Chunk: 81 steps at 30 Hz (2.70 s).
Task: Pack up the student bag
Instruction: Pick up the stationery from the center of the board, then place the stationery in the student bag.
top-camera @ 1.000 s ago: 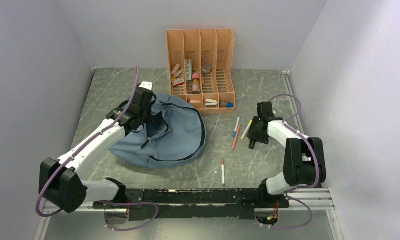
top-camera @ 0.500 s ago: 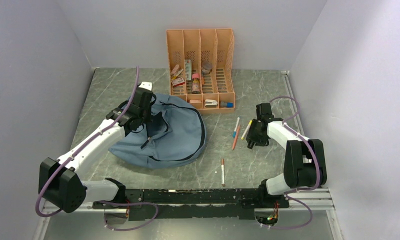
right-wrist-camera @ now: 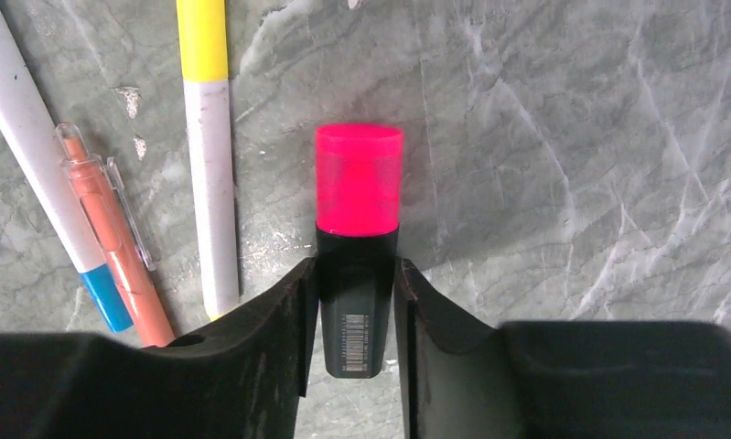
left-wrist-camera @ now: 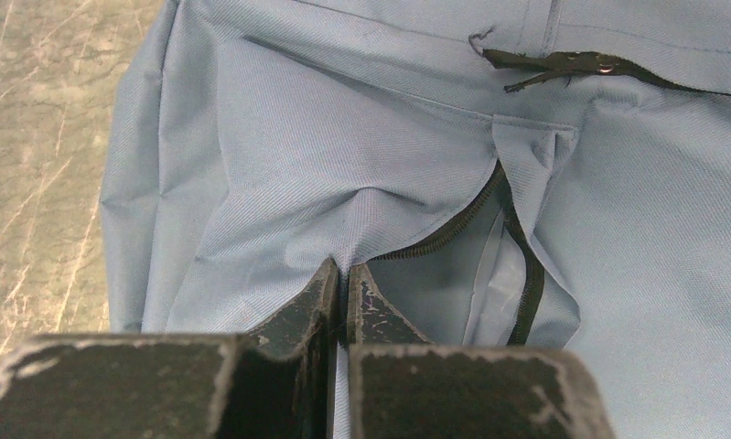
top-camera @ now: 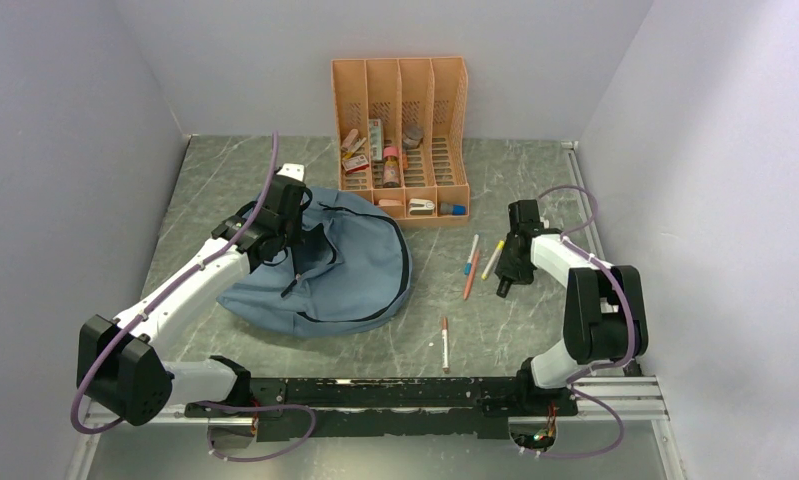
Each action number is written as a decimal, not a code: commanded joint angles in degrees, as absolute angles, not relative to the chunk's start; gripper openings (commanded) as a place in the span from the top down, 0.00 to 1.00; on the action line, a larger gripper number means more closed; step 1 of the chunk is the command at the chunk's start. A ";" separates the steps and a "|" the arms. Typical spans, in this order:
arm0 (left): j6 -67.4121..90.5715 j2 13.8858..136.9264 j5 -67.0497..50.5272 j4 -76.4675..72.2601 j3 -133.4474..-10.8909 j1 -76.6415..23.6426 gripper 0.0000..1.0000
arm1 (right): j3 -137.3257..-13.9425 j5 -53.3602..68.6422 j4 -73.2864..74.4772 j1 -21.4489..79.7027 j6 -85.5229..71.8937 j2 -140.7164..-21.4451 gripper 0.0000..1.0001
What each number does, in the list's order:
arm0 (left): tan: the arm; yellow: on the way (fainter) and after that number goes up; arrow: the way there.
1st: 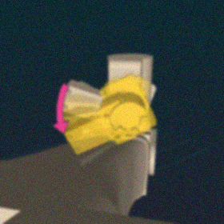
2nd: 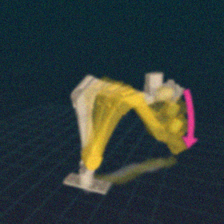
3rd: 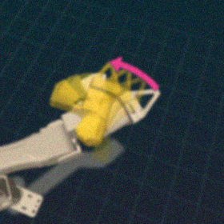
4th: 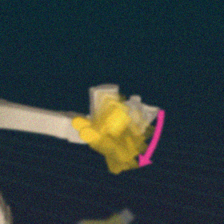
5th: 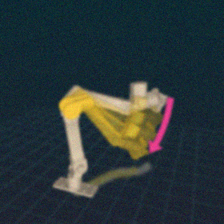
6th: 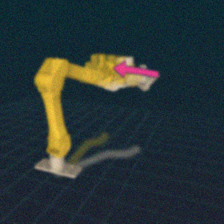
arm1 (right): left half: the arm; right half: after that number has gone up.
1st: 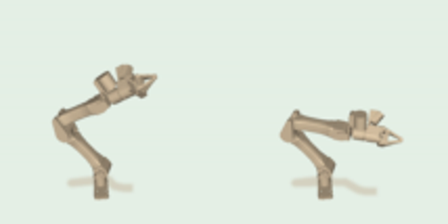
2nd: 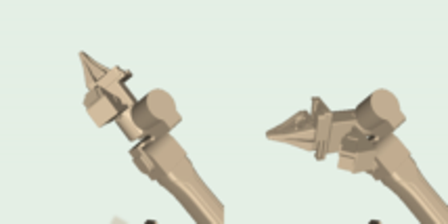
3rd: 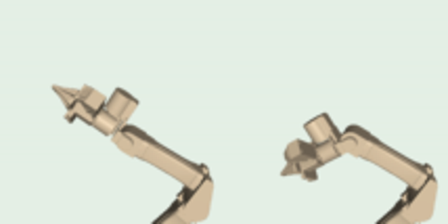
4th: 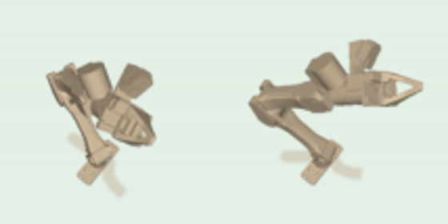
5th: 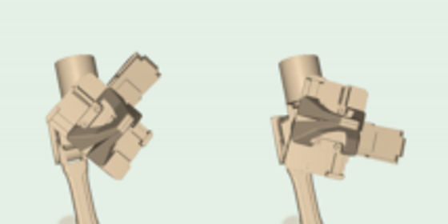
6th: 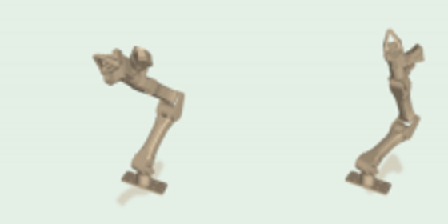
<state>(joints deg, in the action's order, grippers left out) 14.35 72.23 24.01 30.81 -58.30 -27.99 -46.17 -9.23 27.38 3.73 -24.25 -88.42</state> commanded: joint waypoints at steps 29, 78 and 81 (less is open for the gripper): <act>16.58 71.86 23.39 28.21 -60.36 -25.82 0.95 | -68.06 9.71 -1.76 47.16 -48.00 -94.74 1.00; 16.35 70.32 21.21 27.33 -60.12 -25.40 0.95 | -95.31 16.01 -4.27 53.45 -59.36 -126.50 0.80; 16.43 70.31 21.67 27.49 -60.07 -25.40 0.95 | -95.43 20.06 -5.69 53.79 -57.70 -126.92 0.69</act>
<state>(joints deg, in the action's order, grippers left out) 16.47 71.79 20.71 30.68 -58.33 -25.76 -93.82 14.74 -1.91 52.64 -59.99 -125.86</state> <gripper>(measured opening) 0.073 0.321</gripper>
